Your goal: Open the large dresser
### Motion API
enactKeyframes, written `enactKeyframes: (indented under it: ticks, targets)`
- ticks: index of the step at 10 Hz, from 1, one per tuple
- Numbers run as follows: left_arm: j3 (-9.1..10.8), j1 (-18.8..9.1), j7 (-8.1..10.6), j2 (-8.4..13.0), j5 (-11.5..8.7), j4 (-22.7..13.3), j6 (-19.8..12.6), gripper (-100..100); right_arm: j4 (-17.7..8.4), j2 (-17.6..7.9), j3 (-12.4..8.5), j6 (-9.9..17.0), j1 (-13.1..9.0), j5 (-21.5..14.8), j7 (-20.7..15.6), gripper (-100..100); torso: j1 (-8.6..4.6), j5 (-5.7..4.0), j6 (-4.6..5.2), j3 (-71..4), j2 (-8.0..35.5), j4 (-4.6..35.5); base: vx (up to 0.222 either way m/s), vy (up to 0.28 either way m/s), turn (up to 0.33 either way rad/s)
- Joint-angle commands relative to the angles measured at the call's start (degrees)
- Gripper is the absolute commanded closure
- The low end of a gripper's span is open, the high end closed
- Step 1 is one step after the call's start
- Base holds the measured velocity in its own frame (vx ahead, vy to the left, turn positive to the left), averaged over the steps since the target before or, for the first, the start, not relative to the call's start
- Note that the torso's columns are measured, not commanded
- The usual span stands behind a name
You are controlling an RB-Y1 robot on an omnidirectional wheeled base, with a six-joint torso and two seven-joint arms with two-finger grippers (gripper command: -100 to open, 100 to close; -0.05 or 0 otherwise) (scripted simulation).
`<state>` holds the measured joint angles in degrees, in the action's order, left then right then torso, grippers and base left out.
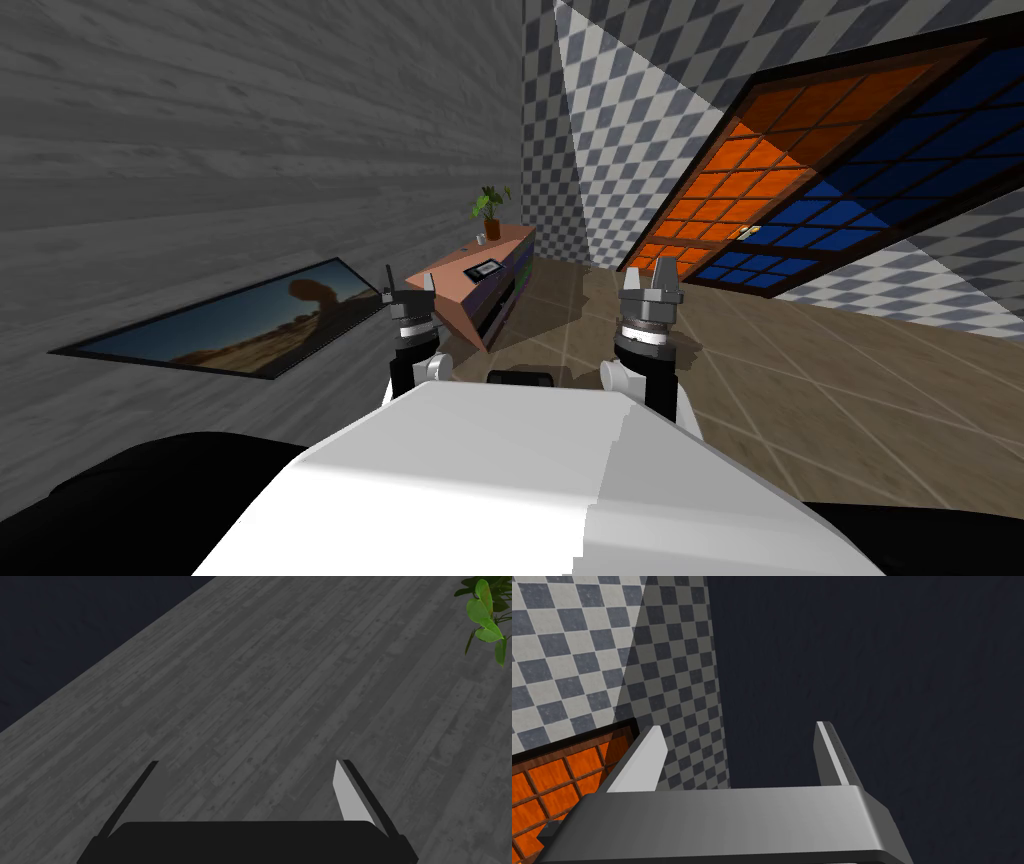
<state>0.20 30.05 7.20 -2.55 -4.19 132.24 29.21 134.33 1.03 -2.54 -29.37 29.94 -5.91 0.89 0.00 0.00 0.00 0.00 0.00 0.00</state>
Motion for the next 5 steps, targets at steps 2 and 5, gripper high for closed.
enactKeyframes:
  ticks: [2, 5]
  targets:
    - [0.0, 0.0, 0.0, 0.0, 0.0, 0.0, 0.0, 0, 0.0, 0.0, 0.0, 0.0, 0.0, 0.0, 0.0, 0, 0.0, 0.0, 0.0, -12.0, 6.0, 6.0, 0.0, 0.0, 0.0]
    - [0.0, 0.0, 0.0, 0.0, 0.0, 0.0, 0.0, 0, 0.0, 0.0, 0.0, 0.0, 0.0, 0.0, 0.0, 0, 0.0, 0.0, 0.0, -36.9, 18.5, 18.5, 0.0, 0.0, 0.0]
